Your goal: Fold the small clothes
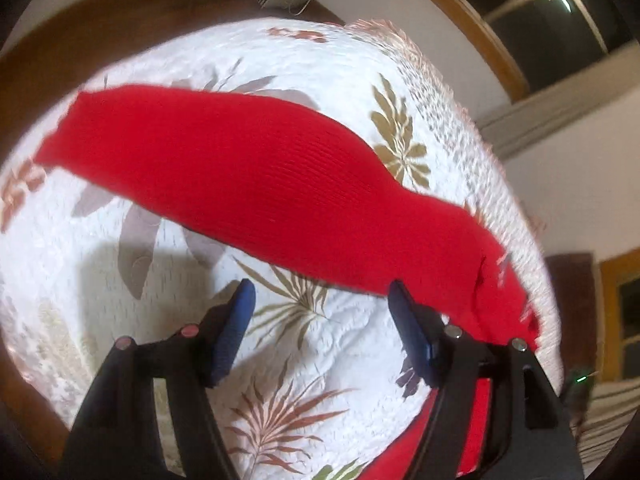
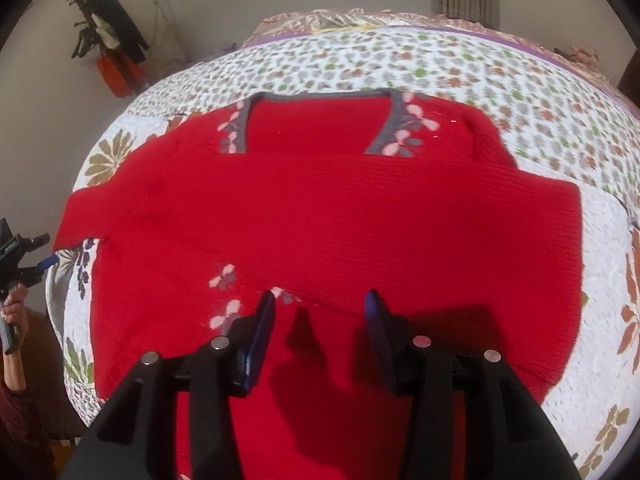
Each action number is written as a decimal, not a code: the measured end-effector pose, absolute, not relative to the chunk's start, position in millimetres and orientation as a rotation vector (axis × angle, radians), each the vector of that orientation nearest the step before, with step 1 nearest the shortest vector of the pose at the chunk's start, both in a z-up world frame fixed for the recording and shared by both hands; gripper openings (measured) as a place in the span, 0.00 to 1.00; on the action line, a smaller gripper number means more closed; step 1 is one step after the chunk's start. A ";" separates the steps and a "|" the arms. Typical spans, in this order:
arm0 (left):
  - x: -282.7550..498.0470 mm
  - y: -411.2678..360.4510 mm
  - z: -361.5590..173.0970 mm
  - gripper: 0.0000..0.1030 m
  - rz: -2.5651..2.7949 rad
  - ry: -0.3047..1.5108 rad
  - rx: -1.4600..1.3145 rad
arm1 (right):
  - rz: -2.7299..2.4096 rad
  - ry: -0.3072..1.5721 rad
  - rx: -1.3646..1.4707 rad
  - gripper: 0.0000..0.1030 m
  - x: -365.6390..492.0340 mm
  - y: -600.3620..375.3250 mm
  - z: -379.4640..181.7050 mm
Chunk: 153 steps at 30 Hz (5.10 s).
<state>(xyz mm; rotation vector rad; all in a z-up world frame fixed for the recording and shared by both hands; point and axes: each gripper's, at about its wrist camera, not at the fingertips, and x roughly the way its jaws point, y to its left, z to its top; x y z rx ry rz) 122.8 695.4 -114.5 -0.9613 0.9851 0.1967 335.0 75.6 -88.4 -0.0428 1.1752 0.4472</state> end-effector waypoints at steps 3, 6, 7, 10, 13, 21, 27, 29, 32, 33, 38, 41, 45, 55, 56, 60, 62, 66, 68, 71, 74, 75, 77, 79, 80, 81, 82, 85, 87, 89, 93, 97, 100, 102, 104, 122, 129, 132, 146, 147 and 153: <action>122.7 709.0 -127.5 0.65 0.142 0.937 -1.070 | 0.452 1.179 -0.057 0.47 335.2 82.2 -91.2; 122.8 719.8 -137.2 0.64 0.102 0.891 -1.151 | 0.446 1.182 -0.063 0.48 336.2 83.1 -93.1; 121.8 724.2 -140.1 0.64 0.089 0.874 -1.178 | 0.444 1.182 -0.065 0.48 336.8 82.8 -93.6; 120.6 737.8 -150.2 0.62 0.055 0.817 -1.273 | 0.438 1.180 -0.066 0.49 338.4 80.6 -94.1; 116.6 747.2 -158.7 0.56 0.031 0.772 -1.349 | 0.435 1.182 -0.066 0.49 340.0 79.9 -94.8; 121.1 746.2 -151.0 0.19 0.085 0.769 -1.298 | 0.440 1.182 -0.086 0.50 340.1 85.2 -96.5; 131.9 725.1 -121.3 0.08 0.207 0.783 -1.124 | 0.448 1.180 -0.083 0.51 339.0 83.5 -96.6; 139.4 710.1 -105.5 0.07 0.233 0.776 -1.045 | 0.451 1.177 -0.076 0.51 337.4 80.5 -95.5; 145.6 695.6 -84.7 0.07 0.205 0.766 -0.945 | 0.449 1.170 -0.072 0.52 333.9 74.6 -93.0; 150.2 684.5 -76.6 0.07 0.182 0.763 -0.908 | 0.447 1.168 -0.071 0.52 333.1 73.0 -92.2; 175.7 627.7 -52.2 0.07 0.078 0.770 -0.764 | 0.444 1.157 -0.053 0.52 329.0 61.4 -88.5; 191.1 598.4 -46.6 0.07 0.029 0.778 -0.712 | 0.445 1.151 -0.045 0.52 326.2 55.2 -86.9; 211.5 560.3 -44.0 0.07 -0.035 0.800 -0.674 | 0.442 1.146 -0.035 0.52 323.3 47.0 -87.0; 258.4 451.1 -55.9 0.08 -0.197 0.897 -0.529 | 0.432 1.153 -0.006 0.53 321.7 29.0 -95.1; 264.8 440.1 -62.2 0.08 -0.205 0.924 -0.513 | 0.433 1.155 -0.005 0.53 321.8 28.5 -96.0; 281.4 416.7 -91.4 0.08 -0.198 1.018 -0.481 | 0.428 1.170 -0.013 0.53 322.2 29.8 -103.1; 287.5 410.0 -109.5 0.08 -0.190 1.072 -0.469 | 0.426 1.180 -0.021 0.53 324.0 31.5 -107.3; 294.6 407.0 -140.0 0.12 -0.187 1.156 -0.483 | 0.432 1.211 0.001 0.58 331.3 31.8 -119.8; 294.2 408.2 -138.9 0.12 -0.190 1.157 -0.487 | 0.435 1.212 0.004 0.61 332.2 33.6 -120.5; 285.2 407.9 -125.4 0.32 -0.225 1.160 -0.505 | 0.433 1.208 -0.030 0.62 329.5 38.3 -118.5; 263.5 408.1 -99.1 0.63 -0.271 1.127 -0.495 | 0.442 1.211 -0.017 0.62 326.3 35.8 -113.4; 254.8 411.4 -89.8 0.64 -0.279 1.105 -0.486 | 0.445 1.211 -0.009 0.62 325.2 33.9 -111.2; 238.5 427.3 -72.2 0.66 -0.281 1.077 -0.493 | 0.443 1.206 -0.006 0.62 323.4 29.4 -107.4; 229.9 453.4 -61.7 0.66 -0.247 1.067 -0.545 | 0.437 1.202 -0.003 0.62 323.1 27.0 -104.3; 227.8 468.9 -58.3 0.66 -0.209 1.065 -0.564 | 0.436 1.200 0.005 0.62 323.7 24.5 -101.7; 226.2 485.7 -56.2 0.66 -0.164 1.060 -0.576 | 0.437 1.198 0.013 0.62 323.8 23.2 -99.9; 225.6 500.0 -55.8 0.66 -0.112 1.063 -0.580 | 0.441 1.196 0.025 0.62 324.0 22.6 -97.6; 221.5 533.9 -64.2 0.66 0.001 1.095 -0.611 | 0.447 1.190 0.019 0.62 322.7 23.8 -94.3; 219.2 549.1 -72.0 0.66 0.056 1.112 -0.631 | 0.444 1.190 0.005 0.62 321.6 25.3 -95.1; 214.4 567.9 -82.2 0.66 0.097 1.123 -0.654 | 0.439 1.195 -0.002 0.62 321.5 25.4 -97.8; 220.1 582.5 -101.9 0.67 0.098 1.140 -0.718 | 0.429 1.208 0.002 0.62 325.1 26.7 -104.1; 233.6 580.3 -115.4 0.67 0.063 1.134 -0.765 | 0.425 1.210 -0.009 0.62 325.5 28.6 -107.4; 239.8 574.5 -117.7 0.61 0.062 1.121 -0.767 | 0.428 1.216 -0.004 0.62 325.0 27.6 -109.1; 241.0 569.5 -115.3 0.52 0.083 1.127 -0.736 | 0.429 1.218 0.000 0.62 325.2 25.6 -110.3; 238.7 565.8 -110.5 0.36 0.075 1.111 -0.726 | 0.433 1.219 0.011 0.62 325.6 23.2 -111.4; 247.5 449.3 -19.2 0.09 -0.131 0.978 -0.487 | 0.440 1.202 0.050 0.62 316.9 9.5 -110.4; 273.9 366.9 -13.6 0.09 -0.289 0.995 -0.419 | 0.434 1.185 0.069 0.63 312.9 2.1 -105.4; 287.5 330.4 -22.1 0.09 -0.353 1.020 -0.403 | 0.428 1.182 0.069 0.63 310.7 -4.9 -104.1; 297.8 334.6 -76.0 0.58 -0.344 1.116 -0.424 | 0.421 1.175 0.063 0.63 312.0 -12.4 -102.1; 295.2 342.7 -70.9 0.65 -0.337 1.097 -0.420 | 0.428 1.170 0.067 0.63 313.8 -8.7 -99.5; 281.1 408.8 -57.2 0.68 -0.150 1.074 -0.347 | 0.473 1.162 0.031 0.64 324.2 28.4 -90.1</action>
